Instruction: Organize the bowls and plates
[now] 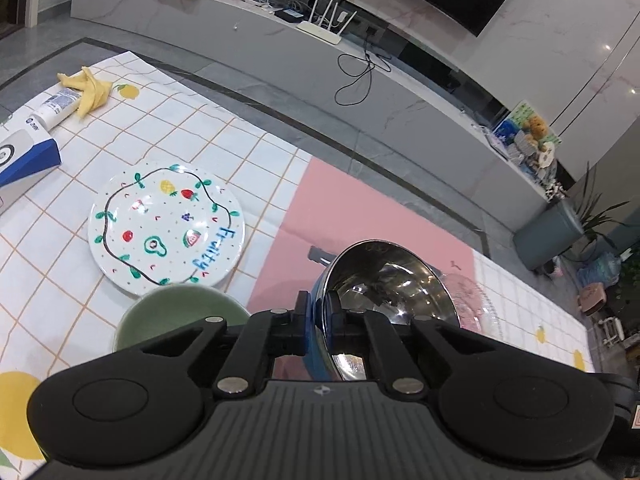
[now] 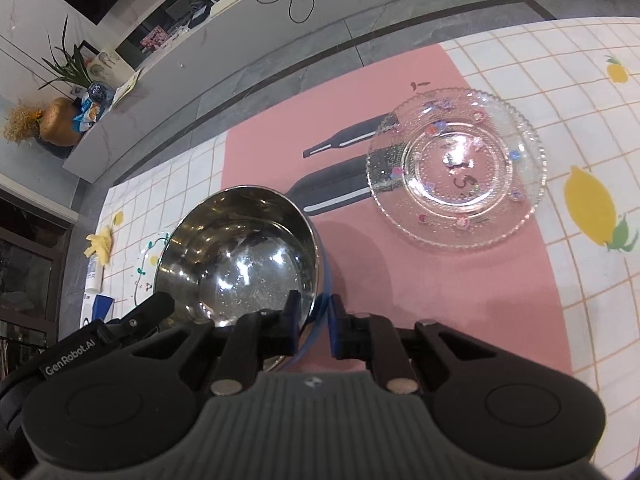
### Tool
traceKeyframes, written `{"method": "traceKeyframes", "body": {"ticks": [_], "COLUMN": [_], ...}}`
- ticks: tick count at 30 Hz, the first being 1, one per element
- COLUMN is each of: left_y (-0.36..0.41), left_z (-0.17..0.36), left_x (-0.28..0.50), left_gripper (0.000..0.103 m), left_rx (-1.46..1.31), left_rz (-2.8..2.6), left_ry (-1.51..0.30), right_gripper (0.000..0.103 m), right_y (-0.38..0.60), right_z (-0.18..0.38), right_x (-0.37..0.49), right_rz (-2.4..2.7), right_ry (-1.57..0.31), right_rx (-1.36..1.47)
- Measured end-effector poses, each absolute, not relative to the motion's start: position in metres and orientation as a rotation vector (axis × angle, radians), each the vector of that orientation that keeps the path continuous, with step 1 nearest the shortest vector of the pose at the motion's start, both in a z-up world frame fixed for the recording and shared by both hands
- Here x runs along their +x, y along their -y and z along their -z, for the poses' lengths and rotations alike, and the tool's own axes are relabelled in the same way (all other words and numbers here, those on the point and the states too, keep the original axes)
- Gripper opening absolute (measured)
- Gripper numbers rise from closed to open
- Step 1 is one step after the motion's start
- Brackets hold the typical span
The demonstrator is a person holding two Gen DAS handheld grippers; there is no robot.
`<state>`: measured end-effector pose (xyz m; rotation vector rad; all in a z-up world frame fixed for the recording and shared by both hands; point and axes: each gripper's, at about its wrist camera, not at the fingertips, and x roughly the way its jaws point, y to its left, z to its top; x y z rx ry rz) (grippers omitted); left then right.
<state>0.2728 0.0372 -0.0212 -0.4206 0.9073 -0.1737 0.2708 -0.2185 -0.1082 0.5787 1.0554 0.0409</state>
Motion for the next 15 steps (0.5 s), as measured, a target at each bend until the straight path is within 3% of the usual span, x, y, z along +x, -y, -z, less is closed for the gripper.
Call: {"method": "traceKeyframes", "body": {"ticks": [15], "left_y": [-0.021], "left_z": [0.000], "left_x": [0.216], "left_gripper": [0.009], "left_rx": [-0.473], "left_rz": [0.256], "left_ry": [-0.923], "right_gripper": [0.012], "right_y": [0.253], "right_z": [0.089], "right_x": [0.195], "right_rz": [-0.026], "right_ry": [-1.020], "right_rx": [0.634]}}
